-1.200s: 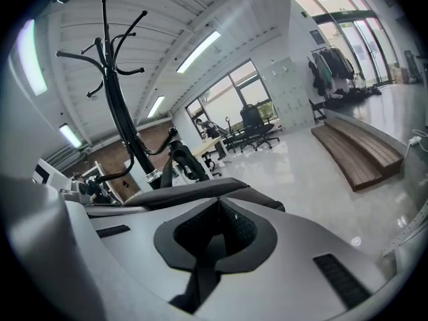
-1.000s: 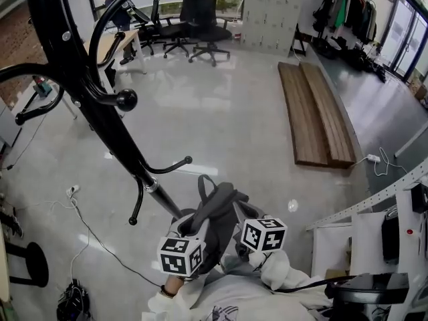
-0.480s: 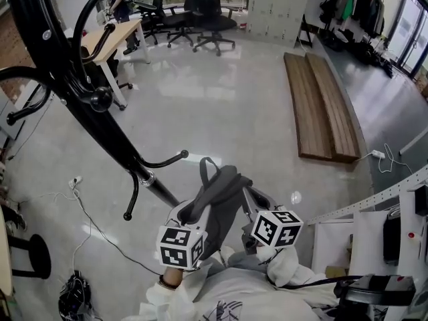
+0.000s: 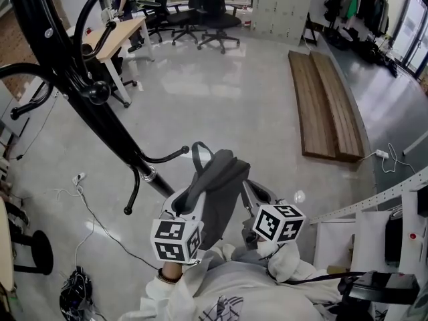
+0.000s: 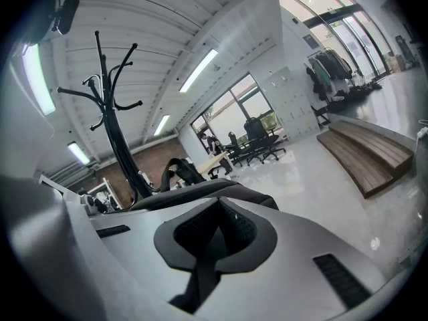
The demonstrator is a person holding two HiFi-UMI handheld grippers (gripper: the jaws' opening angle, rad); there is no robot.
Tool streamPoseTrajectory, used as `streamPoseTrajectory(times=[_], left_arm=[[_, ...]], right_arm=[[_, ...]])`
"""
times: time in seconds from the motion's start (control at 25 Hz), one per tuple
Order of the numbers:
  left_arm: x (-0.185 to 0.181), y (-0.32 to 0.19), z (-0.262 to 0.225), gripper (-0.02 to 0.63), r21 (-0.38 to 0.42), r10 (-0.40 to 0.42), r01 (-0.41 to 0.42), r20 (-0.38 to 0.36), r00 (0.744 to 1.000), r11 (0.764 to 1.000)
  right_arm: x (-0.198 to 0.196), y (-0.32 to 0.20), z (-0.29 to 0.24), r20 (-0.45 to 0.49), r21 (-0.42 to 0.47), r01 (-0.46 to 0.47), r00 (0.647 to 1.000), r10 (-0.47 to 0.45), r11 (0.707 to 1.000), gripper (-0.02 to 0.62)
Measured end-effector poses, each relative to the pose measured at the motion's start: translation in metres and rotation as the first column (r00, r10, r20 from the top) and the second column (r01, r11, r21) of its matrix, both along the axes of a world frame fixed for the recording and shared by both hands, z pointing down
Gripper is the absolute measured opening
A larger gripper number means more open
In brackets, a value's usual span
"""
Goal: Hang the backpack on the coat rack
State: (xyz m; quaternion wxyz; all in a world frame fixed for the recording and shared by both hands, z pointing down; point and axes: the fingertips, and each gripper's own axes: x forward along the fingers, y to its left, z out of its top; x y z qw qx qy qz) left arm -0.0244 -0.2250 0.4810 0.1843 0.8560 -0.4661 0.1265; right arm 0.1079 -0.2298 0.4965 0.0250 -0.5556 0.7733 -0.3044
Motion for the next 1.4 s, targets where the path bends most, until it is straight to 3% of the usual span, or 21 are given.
streamPoseTrajectory(times=[0.64, 1.4], left_arm=[[-0.039, -0.005, 0.001, 0.104, -0.019, -0.158, 0.158, -0.039, 0.987, 0.987], [-0.072, -0.005, 0.013, 0.105, -0.057, -0.273, 0.269, -0.079, 0.959, 0.961]], right_arm=[[-0.019, -0.002, 0.003, -0.012, -0.003, 0.068, 0.998, -0.068, 0.998, 0.012], [-0.042, 0.005, 0.009, -0.044, -0.036, 0.14, 0.989, -0.142, 0.989, 0.012]])
